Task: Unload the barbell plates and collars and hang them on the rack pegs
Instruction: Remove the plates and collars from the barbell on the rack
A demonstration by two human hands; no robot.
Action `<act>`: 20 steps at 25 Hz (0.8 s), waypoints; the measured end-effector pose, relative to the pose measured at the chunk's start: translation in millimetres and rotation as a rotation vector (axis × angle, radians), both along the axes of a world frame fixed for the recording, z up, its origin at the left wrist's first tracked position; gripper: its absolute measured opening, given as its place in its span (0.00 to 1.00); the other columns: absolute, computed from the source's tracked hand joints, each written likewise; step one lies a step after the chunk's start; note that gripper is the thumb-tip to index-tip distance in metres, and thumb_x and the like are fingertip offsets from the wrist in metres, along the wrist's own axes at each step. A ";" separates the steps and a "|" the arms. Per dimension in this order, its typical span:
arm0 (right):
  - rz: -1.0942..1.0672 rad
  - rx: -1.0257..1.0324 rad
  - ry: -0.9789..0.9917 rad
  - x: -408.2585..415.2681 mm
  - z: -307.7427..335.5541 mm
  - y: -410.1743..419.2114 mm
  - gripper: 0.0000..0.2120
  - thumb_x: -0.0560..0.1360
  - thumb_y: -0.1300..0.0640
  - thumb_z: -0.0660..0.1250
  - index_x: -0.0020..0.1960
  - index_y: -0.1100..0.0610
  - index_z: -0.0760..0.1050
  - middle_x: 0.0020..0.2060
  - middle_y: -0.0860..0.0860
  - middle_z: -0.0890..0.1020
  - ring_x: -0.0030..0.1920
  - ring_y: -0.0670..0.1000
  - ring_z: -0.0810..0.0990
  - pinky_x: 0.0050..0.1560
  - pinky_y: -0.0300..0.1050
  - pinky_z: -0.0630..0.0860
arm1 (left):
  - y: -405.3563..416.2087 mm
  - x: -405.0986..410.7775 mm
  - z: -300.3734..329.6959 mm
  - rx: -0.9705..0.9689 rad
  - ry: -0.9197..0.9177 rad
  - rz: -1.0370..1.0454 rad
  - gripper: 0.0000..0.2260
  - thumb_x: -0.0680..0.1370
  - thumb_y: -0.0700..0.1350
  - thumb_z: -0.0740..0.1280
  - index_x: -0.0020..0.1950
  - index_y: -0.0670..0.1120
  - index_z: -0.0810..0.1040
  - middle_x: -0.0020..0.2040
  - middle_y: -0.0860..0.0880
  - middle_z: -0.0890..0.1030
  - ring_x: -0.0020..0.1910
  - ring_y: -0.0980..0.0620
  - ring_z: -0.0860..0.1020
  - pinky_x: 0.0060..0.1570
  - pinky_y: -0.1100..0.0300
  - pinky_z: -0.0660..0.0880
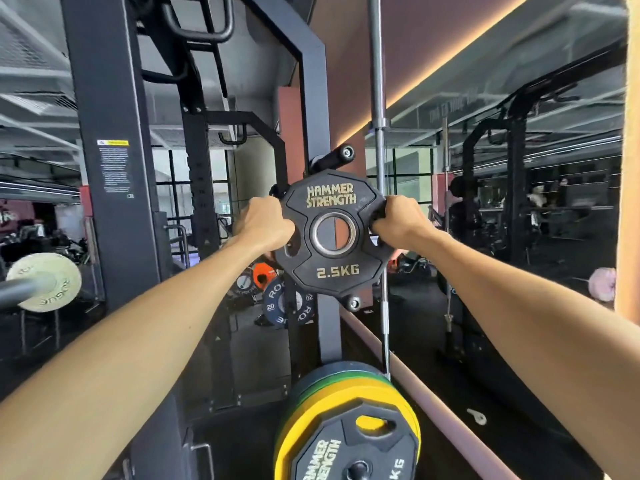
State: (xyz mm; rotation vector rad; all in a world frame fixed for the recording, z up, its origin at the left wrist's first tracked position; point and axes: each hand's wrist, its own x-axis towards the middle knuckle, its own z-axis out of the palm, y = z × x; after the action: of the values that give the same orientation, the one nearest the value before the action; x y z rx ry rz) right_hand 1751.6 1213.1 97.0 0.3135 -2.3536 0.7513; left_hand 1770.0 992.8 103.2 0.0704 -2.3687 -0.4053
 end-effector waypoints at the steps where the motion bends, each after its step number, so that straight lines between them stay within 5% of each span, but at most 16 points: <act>1: 0.005 0.000 0.003 -10.0 0.3 8.3 0.07 0.70 0.60 0.63 0.34 0.58 0.71 0.43 0.60 0.81 0.45 0.62 0.80 0.47 0.55 0.81 | 8.2 -7.1 0.8 0.002 0.007 0.010 0.03 0.69 0.38 0.62 0.39 0.38 0.75 0.34 0.41 0.80 0.32 0.41 0.82 0.41 0.50 0.81; 7: 0.112 0.037 0.040 -68.4 14.2 59.1 0.06 0.69 0.59 0.64 0.40 0.62 0.76 0.41 0.60 0.81 0.43 0.63 0.80 0.44 0.51 0.80 | 58.1 -40.6 7.6 0.039 0.036 0.074 0.05 0.69 0.39 0.63 0.41 0.39 0.76 0.36 0.41 0.80 0.34 0.40 0.81 0.42 0.48 0.82; 10: 0.145 0.082 0.051 -89.0 31.9 76.7 0.08 0.69 0.60 0.63 0.31 0.58 0.72 0.31 0.56 0.76 0.32 0.59 0.76 0.31 0.39 0.70 | 76.7 -53.5 23.7 0.034 0.073 0.124 0.06 0.69 0.39 0.63 0.43 0.40 0.76 0.39 0.41 0.81 0.37 0.39 0.81 0.45 0.50 0.81; 16: 0.197 0.046 0.113 -135.8 73.1 80.3 0.12 0.72 0.59 0.62 0.30 0.58 0.67 0.32 0.55 0.75 0.38 0.61 0.76 0.38 0.44 0.70 | 79.9 -91.3 65.3 0.048 0.128 0.172 0.06 0.67 0.41 0.64 0.43 0.42 0.77 0.40 0.42 0.80 0.36 0.39 0.81 0.44 0.51 0.81; 20: 0.230 0.051 0.190 -166.9 104.8 68.3 0.09 0.73 0.59 0.63 0.36 0.61 0.73 0.38 0.59 0.78 0.41 0.61 0.78 0.43 0.47 0.76 | 67.7 -119.0 100.1 0.026 0.176 0.190 0.07 0.69 0.43 0.64 0.44 0.44 0.78 0.42 0.44 0.81 0.38 0.39 0.81 0.47 0.49 0.81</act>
State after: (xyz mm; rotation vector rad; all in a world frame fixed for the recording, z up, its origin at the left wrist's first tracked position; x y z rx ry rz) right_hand 1584.7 1281.4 201.8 0.6572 -2.1815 0.7335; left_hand 1651.1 1060.6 203.3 0.2596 -2.1613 -0.3365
